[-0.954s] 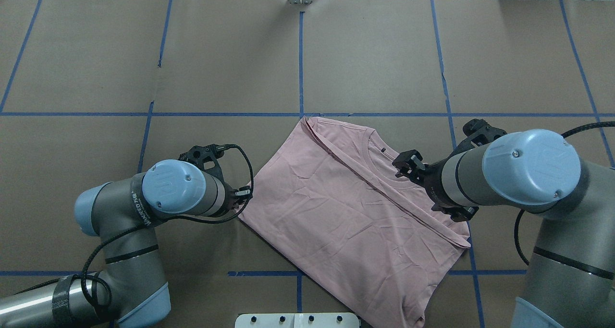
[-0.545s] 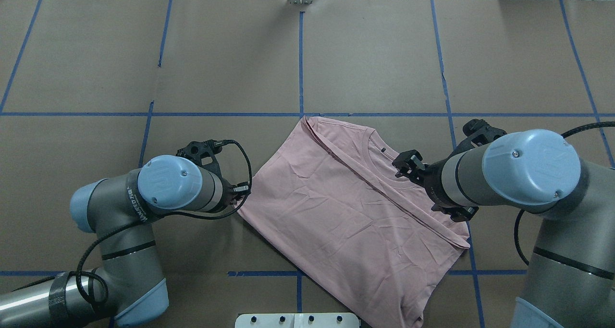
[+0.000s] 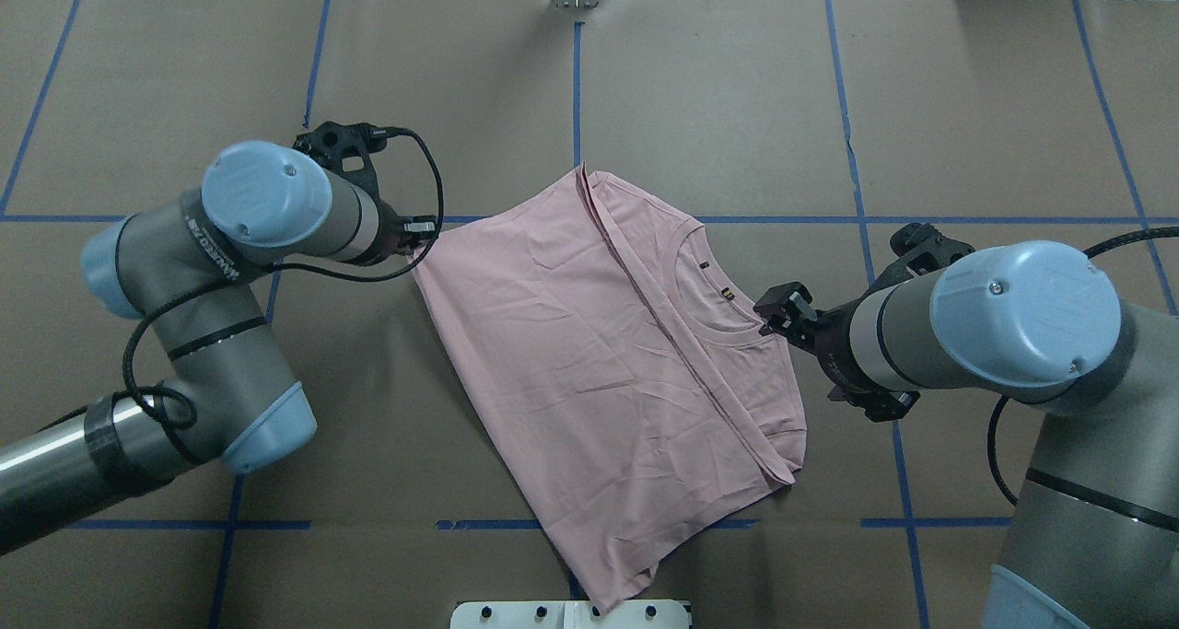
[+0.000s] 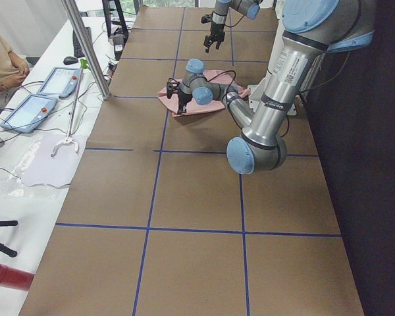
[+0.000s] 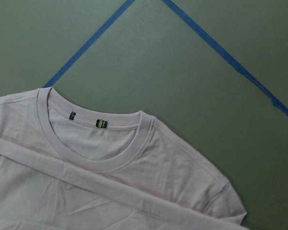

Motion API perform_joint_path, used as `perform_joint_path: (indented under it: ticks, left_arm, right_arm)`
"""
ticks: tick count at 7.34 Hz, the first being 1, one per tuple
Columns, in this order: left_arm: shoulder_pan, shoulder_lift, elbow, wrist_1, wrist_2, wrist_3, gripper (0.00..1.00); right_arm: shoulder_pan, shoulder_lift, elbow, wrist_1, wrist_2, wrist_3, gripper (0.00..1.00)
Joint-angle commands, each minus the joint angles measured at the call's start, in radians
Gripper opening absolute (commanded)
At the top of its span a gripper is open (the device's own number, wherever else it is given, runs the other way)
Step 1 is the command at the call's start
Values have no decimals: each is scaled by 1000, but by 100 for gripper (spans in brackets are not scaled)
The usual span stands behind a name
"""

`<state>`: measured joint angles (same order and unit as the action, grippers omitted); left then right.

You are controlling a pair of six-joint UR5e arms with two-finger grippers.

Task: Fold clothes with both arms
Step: 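Pull the shirt's far edge with the left gripper to square it up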

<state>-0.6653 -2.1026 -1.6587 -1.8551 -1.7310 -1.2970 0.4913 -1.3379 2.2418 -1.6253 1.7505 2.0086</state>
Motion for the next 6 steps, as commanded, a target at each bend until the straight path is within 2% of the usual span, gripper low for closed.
perform_joint_path:
  ticks: [1, 3, 4, 5, 6]
  left_arm:
    - [-98, -165, 299, -193, -1, 45, 0]
    - [-141, -297, 642, -419, 2, 103, 0]
    - [-177, -310, 705, -462, 4, 155, 0]
    - [-189, -316, 744, -498, 17, 166, 34]
    - [-191, -315, 738, -501, 21, 160, 60]
  right_arm:
    - [24, 0, 4, 4, 0, 1, 100]
    - [21, 0, -1, 4, -3, 1, 100]
    - [19, 0, -2, 4, -2, 1, 100]
    - [16, 2, -4, 8, -3, 1, 100]
    - [12, 17, -7, 10, -3, 1, 100]
